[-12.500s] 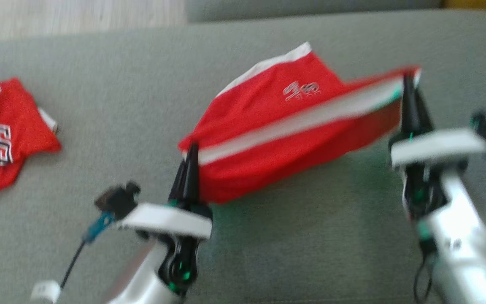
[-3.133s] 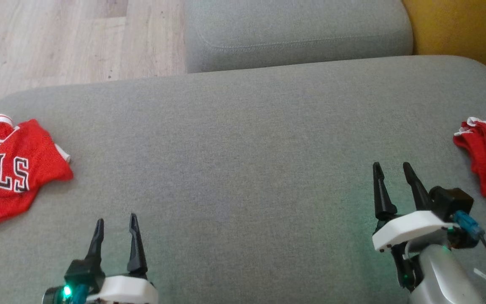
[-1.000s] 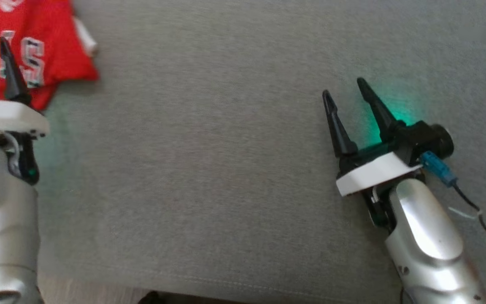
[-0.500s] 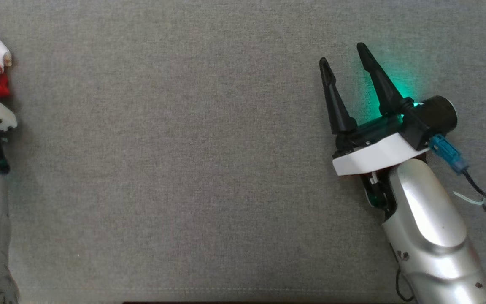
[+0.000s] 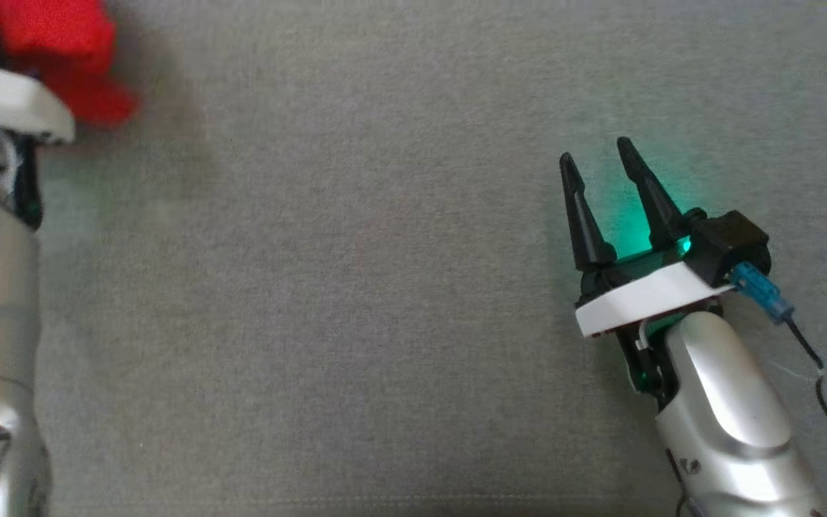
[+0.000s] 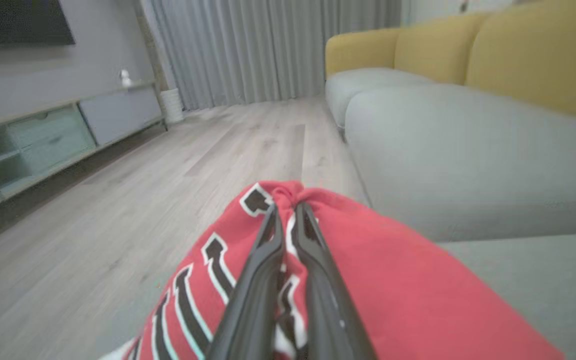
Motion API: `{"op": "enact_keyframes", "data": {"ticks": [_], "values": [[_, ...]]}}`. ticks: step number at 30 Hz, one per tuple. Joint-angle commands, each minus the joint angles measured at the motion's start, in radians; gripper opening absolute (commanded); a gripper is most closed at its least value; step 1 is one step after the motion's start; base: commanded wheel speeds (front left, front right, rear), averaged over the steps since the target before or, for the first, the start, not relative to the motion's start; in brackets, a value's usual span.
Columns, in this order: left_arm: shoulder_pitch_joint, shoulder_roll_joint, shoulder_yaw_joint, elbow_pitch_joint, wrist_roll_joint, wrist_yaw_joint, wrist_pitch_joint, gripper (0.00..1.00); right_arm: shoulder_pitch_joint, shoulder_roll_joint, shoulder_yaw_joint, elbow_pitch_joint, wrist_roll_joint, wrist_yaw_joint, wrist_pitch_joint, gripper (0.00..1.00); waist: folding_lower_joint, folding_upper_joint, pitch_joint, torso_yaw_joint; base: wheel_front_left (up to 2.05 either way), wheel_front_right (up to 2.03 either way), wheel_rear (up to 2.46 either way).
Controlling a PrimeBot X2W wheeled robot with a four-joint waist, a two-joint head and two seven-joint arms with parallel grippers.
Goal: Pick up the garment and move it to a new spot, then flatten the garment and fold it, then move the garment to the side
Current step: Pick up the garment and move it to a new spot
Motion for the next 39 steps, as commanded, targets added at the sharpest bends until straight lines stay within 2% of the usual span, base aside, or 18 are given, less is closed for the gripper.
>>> {"op": "enact_keyframes", "data": {"ticks": [1,3,15,19,23,24,25,26,30,31,34,37,39], "values": [[-0.038,0.025,-0.013,-0.066,0.0,-0.004,-0.011,0.0,0.014,0.011,0.026,-0.028,0.02,0.003,0.001,1.0,0.0,0.0,-0.039,-0.036,0.0,0.0,0.0],[-0.041,0.013,-0.036,-0.091,-0.006,-0.005,-0.012,0.0,0.019,0.011,0.03,-0.027,0.031,0.003,0.001,1.0,0.0,0.0,-0.049,-0.047,0.0,0.0,0.0],[0.069,-0.168,-0.409,-0.389,-0.227,-0.006,0.007,0.0,0.071,0.011,0.101,-0.016,0.13,0.003,0.001,1.0,0.0,0.0,-0.141,-0.227,0.0,0.0,0.0],[0.13,-0.205,-0.504,-0.409,-0.271,-0.006,0.012,0.0,0.078,0.011,0.119,-0.01,0.143,0.003,0.001,1.0,0.0,0.0,-0.156,-0.283,0.0,0.0,0.0],[0.191,-0.216,-0.567,-0.36,-0.278,-0.006,0.01,0.0,0.083,0.011,0.131,-0.009,0.154,0.003,0.001,1.0,0.0,0.0,-0.162,-0.317,0.0,0.0,0.0],[0.207,-0.217,-0.576,-0.343,-0.275,-0.006,0.007,0.15,0.084,0.011,0.132,-0.009,0.156,0.003,0.001,1.0,0.0,0.0,-0.163,-0.32,0.0,0.0,0.0],[0.224,-0.218,-0.58,-0.324,-0.276,-0.005,0.004,0.76,0.084,0.011,0.132,-0.009,0.157,0.003,0.001,1.0,0.0,0.0,-0.163,-0.322,0.0,0.0,0.0],[0.241,-0.219,-0.578,-0.309,-0.279,0.0,0.0,1.0,0.085,0.011,0.132,-0.009,0.157,0.003,0.001,1.0,0.0,0.0,-0.164,-0.323,0.0,0.0,0.0],[0.313,-0.209,-0.527,-0.281,-0.281,0.06,-0.014,1.0,0.09,0.011,0.122,-0.005,0.156,0.003,0.001,1.0,0.0,0.0,-0.175,-0.311,0.0,0.0,0.0],[0.362,-0.198,-0.472,-0.321,-0.272,0.096,-0.016,1.0,0.092,0.011,0.116,-0.001,0.154,0.003,0.001,1.0,0.0,0.0,-0.185,-0.297,0.0,0.0,0.0],[0.469,-0.178,-0.377,-0.392,-0.247,0.145,-0.016,1.0,0.098,0.011,0.104,0.01,0.144,0.003,0.001,1.0,0.0,0.0,-0.208,-0.272,0.0,0.0,0.0],[0.588,-0.172,-0.269,-0.459,-0.226,0.178,-0.016,1.0,0.105,0.011,0.085,0.02,0.131,0.003,0.001,1.0,0.0,0.0,-0.231,-0.244,0.0,0.0,0.0],[0.661,-0.173,-0.213,-0.489,-0.205,0.181,-0.016,1.0,0.111,0.011,0.069,0.028,0.121,0.003,0.001,1.0,0.0,0.0,-0.248,-0.222,0.0,0.0,0.0]]}}
